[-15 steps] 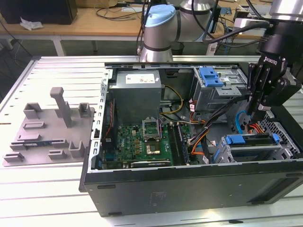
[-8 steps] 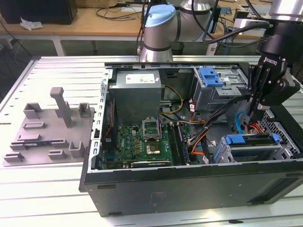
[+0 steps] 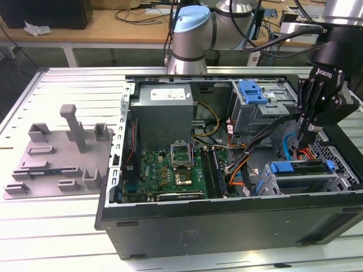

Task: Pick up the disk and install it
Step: 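Insert the second disk wire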

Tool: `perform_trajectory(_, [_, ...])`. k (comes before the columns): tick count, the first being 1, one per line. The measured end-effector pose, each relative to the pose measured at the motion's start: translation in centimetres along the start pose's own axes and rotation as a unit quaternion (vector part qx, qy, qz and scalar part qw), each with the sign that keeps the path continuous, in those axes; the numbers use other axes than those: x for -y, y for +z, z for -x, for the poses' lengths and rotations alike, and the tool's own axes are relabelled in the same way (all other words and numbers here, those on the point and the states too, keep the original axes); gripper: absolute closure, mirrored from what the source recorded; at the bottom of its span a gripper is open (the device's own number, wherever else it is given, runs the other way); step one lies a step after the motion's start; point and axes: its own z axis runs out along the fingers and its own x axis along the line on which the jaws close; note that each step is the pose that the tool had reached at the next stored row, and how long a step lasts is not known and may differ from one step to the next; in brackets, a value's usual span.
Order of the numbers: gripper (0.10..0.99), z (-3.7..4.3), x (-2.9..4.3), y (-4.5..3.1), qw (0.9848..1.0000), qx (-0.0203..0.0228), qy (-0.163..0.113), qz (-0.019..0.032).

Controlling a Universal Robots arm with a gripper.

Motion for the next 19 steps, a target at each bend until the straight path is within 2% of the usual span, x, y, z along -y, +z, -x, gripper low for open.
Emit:
perform_trajectory(10, [0.925,-0.01,0.00,0.01,1.0000,0.0001,0.000,0.0000])
perform_trajectory(11, [0.925,-0.06,0.01,0.03,1.0000,0.0040,0.000,-0.0003])
perform_trajectory(12, [0.925,-0.14,0.00,0.04,0.9999,0.0112,0.000,-0.0025])
perform_trajectory(13, [0.925,-0.19,0.00,0.04,0.9999,0.0139,0.000,-0.0033])
perform_trajectory(15, [0.925,-0.53,0.04,0.11,0.9998,0.0188,0.001,-0.0056])
perform_trajectory(19, [0.925,-1.52,0.15,0.44,0.9997,0.0232,0.002,-0.0103])
